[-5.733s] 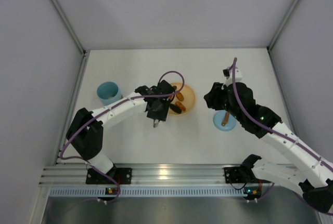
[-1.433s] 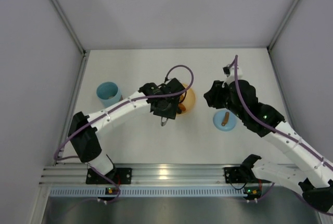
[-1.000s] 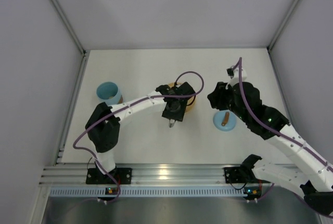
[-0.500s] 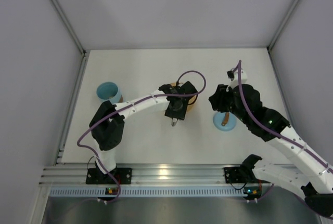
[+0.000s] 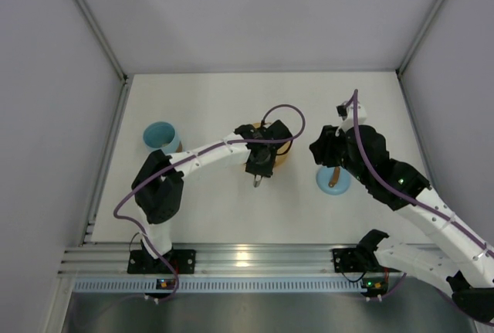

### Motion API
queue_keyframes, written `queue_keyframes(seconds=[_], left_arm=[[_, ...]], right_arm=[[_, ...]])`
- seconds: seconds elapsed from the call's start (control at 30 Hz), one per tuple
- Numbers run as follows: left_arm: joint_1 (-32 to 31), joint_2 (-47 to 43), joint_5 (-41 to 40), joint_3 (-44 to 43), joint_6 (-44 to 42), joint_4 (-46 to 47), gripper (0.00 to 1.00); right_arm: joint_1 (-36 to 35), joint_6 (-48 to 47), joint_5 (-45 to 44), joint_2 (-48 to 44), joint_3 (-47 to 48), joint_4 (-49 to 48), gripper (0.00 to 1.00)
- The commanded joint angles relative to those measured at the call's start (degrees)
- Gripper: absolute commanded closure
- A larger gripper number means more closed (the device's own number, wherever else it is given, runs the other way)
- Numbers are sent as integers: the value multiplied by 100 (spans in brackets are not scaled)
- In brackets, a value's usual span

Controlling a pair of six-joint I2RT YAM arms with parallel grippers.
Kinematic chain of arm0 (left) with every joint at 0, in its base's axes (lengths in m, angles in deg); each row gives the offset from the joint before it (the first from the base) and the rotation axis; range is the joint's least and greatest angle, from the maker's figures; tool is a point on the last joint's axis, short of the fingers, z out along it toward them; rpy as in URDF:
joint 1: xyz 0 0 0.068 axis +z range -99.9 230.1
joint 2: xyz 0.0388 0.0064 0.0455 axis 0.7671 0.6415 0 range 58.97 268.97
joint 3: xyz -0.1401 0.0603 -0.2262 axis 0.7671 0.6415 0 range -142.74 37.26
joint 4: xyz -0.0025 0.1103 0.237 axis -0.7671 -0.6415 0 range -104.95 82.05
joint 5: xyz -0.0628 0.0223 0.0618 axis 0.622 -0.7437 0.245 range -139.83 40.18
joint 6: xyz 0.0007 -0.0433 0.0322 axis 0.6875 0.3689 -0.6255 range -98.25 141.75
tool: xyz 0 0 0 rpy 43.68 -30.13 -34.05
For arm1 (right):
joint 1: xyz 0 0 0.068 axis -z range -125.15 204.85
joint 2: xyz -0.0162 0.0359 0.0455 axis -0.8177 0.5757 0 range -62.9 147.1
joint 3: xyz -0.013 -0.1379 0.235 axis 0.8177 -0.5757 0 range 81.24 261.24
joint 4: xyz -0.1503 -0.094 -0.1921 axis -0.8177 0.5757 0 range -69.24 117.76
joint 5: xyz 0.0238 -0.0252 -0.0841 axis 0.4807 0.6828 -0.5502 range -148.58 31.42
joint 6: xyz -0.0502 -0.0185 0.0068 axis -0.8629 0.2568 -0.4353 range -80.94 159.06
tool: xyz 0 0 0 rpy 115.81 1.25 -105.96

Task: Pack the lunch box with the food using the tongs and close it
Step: Pick up the fake food from the plate.

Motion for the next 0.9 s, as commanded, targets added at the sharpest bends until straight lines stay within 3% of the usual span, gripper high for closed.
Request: queue_keyframes(seconds=[0.0,0.43,0.87], left_arm=[[-1,-471,-143,-196,-116,-30,74],[-1,-1701,-935,-276,-20,-909,74],[70,-3476,-2130,339,1060,-2613,70]], right_arm=[[10,-48,-1,13,143,-1,62],[2,-65,8,128,240,-27,62],[10,-30,368,453,372,-273,63]])
